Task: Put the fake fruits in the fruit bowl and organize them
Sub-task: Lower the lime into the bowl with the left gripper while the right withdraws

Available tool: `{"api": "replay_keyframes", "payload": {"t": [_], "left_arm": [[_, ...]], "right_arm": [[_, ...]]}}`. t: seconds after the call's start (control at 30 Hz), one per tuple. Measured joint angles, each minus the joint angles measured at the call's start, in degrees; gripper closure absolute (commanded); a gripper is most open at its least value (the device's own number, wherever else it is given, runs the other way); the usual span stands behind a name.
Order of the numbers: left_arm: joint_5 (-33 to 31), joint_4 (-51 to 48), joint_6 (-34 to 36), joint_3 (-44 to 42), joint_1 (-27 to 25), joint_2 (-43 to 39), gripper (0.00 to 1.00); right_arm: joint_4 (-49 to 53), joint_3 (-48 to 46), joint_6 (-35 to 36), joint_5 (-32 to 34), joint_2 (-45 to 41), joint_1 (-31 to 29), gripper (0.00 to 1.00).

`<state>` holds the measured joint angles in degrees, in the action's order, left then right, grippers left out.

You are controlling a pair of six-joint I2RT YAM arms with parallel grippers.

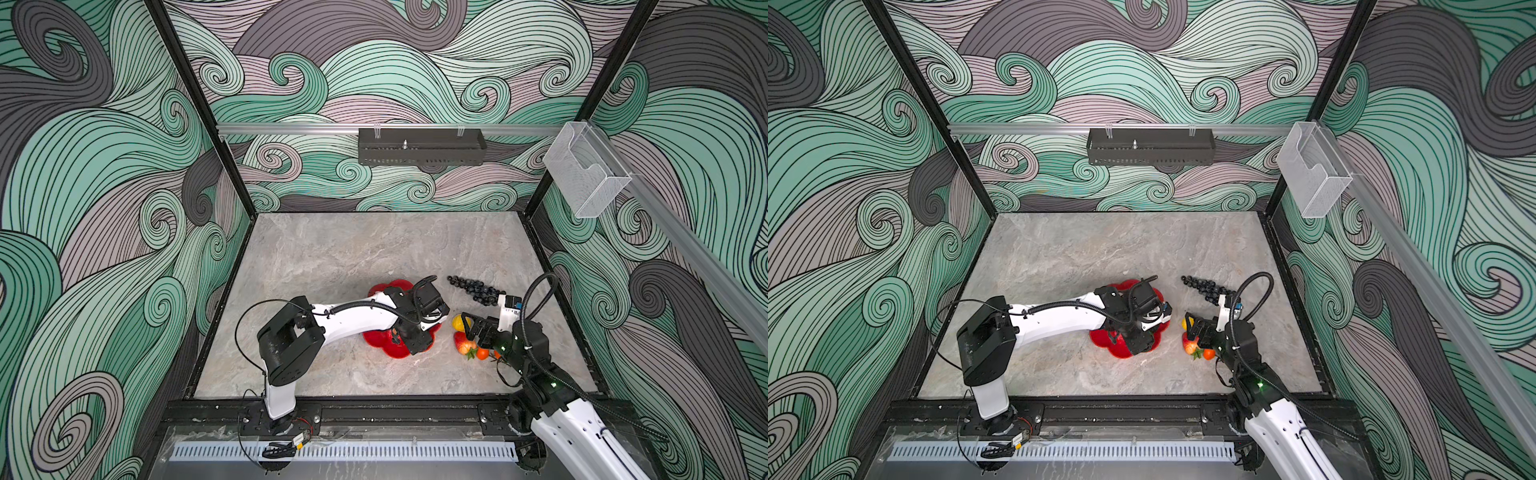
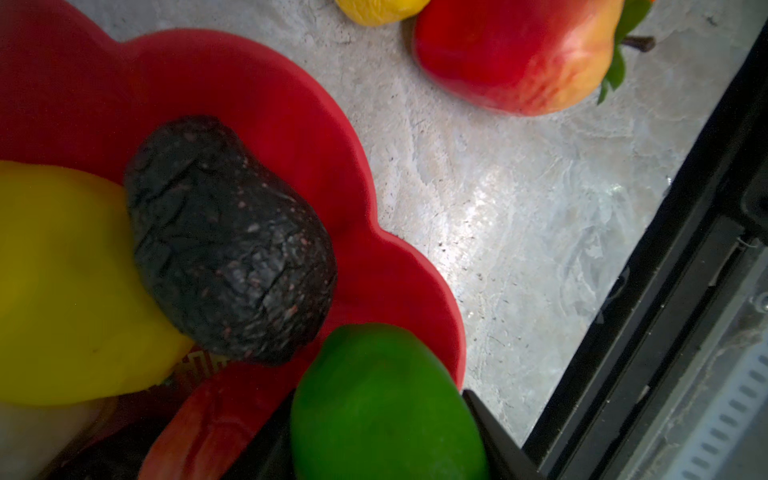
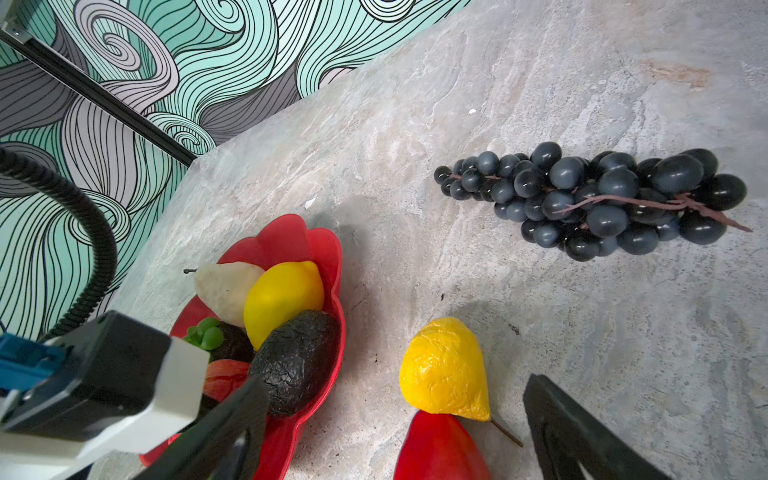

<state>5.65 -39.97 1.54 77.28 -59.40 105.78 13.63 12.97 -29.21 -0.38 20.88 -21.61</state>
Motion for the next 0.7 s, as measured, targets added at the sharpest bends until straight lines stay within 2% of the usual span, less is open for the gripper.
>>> {"api": "replay_keyframes", "payload": {"t": [0.3,0.53,0.7], "left_arm": [[-1.1,-1.2,0.0,1.8,0.0,1.8,0.32],[-2.6,-1.5,-0.1,1.9,0.0,1.8,0.38],[-3.1,-1.4,-0.6,1.8,0.0,1.3,0.38]], "right_arm": [[-0.5,-0.5,0.0,0.0,-0.7,0.0,0.03],[-0.8,-0.5,0.0,0.0,-0.7,0.0,0.03],[-1.0,-0.5,0.0,0.0,-0.6,0.0,0.03]]}}
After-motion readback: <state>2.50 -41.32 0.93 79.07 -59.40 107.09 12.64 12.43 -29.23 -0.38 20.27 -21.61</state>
